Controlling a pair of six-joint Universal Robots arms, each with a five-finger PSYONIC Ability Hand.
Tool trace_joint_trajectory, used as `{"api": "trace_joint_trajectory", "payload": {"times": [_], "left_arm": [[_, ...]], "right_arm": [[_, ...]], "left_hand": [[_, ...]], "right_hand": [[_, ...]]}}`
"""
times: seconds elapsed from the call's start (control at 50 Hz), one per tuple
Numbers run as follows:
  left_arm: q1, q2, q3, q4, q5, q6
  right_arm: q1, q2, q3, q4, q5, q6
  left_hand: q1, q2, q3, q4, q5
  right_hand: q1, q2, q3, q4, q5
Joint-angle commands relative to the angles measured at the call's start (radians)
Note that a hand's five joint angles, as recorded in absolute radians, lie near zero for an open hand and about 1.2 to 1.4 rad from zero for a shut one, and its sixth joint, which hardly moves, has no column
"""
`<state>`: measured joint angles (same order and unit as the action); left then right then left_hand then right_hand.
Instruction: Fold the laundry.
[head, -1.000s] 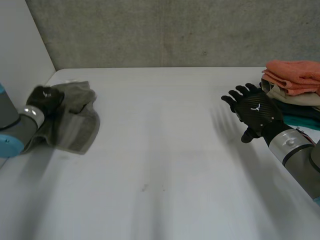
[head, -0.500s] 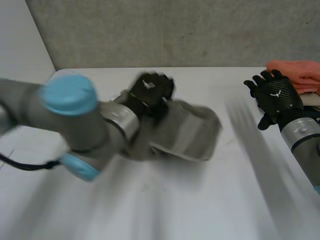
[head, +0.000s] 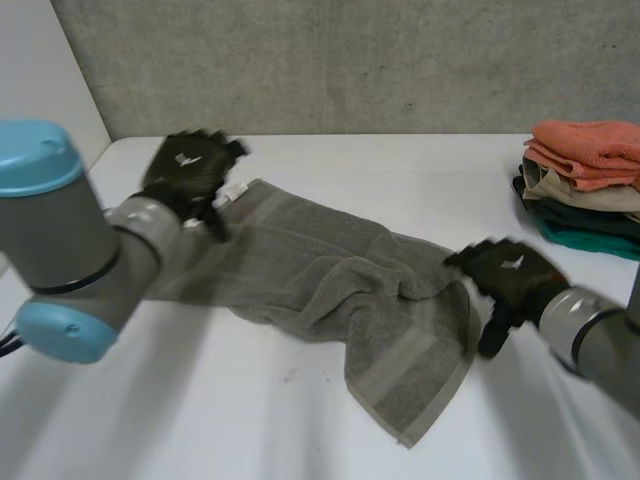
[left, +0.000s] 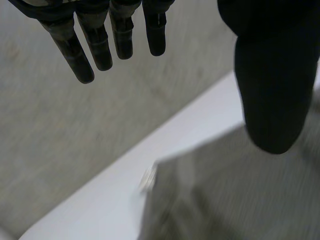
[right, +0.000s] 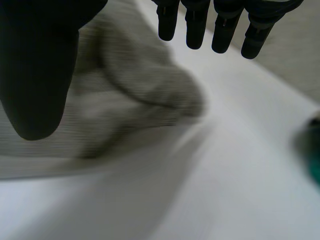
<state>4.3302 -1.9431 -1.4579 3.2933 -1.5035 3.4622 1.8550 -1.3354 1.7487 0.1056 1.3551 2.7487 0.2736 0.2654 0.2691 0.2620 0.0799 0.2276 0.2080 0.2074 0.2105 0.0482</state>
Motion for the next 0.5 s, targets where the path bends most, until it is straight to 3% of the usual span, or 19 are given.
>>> {"api": "trace_joint_trajectory", "payload": {"times": [0.02,0.12,0.2,0.32,0.38,0.4,0.46,0.48,0.5], "left_arm": [[0.173,-0.052,-0.117,-0.003,0.035,0.256],[0.256,-0.186,-0.107,-0.003,0.124,0.366],[0.269,-0.240,-0.066,-0.001,0.192,0.390],[0.281,-0.304,-0.006,-0.003,0.226,0.385],[0.279,-0.335,0.021,-0.003,0.224,0.384],[0.279,-0.342,0.030,0.000,0.221,0.385],[0.279,-0.349,0.042,0.006,0.218,0.382],[0.278,-0.349,0.048,0.008,0.216,0.380],[0.275,-0.349,0.051,0.009,0.216,0.380]], "right_arm": [[0.154,-0.011,0.113,-0.078,-0.001,0.055],[0.266,0.019,0.161,-0.245,0.012,0.097],[0.320,0.090,0.161,-0.325,0.042,0.088],[0.346,0.153,0.141,-0.414,0.093,0.071],[0.348,0.191,0.130,-0.446,0.107,0.037],[0.348,0.199,0.129,-0.451,0.108,0.029],[0.343,0.220,0.123,-0.468,0.111,0.005],[0.339,0.225,0.118,-0.477,0.113,0.000],[0.337,0.225,0.115,-0.481,0.116,-0.001]], "left_hand": [[0.007,0.016,0.012,0.019,0.027],[0.025,0.033,0.030,0.037,0.044],[0.045,0.054,0.050,0.057,0.065],[0.172,0.180,0.176,0.183,0.191],[0.371,0.379,0.375,0.382,0.390],[0.560,0.569,0.565,0.572,0.580],[0.981,0.989,0.985,0.992,1.000],[1.121,1.129,1.126,1.133,1.140],[1.123,1.131,1.127,1.134,1.142]], "right_hand": [[0.057,0.077,0.077,0.074,0.062],[0.060,0.080,0.080,0.077,0.065],[0.063,0.082,0.083,0.080,0.068],[0.148,0.167,0.168,0.165,0.153],[0.329,0.349,0.350,0.347,0.334],[0.400,0.419,0.420,0.417,0.405],[0.842,0.862,0.863,0.860,0.847],[1.114,1.134,1.134,1.131,1.119],[1.168,1.188,1.188,1.185,1.173]]}}
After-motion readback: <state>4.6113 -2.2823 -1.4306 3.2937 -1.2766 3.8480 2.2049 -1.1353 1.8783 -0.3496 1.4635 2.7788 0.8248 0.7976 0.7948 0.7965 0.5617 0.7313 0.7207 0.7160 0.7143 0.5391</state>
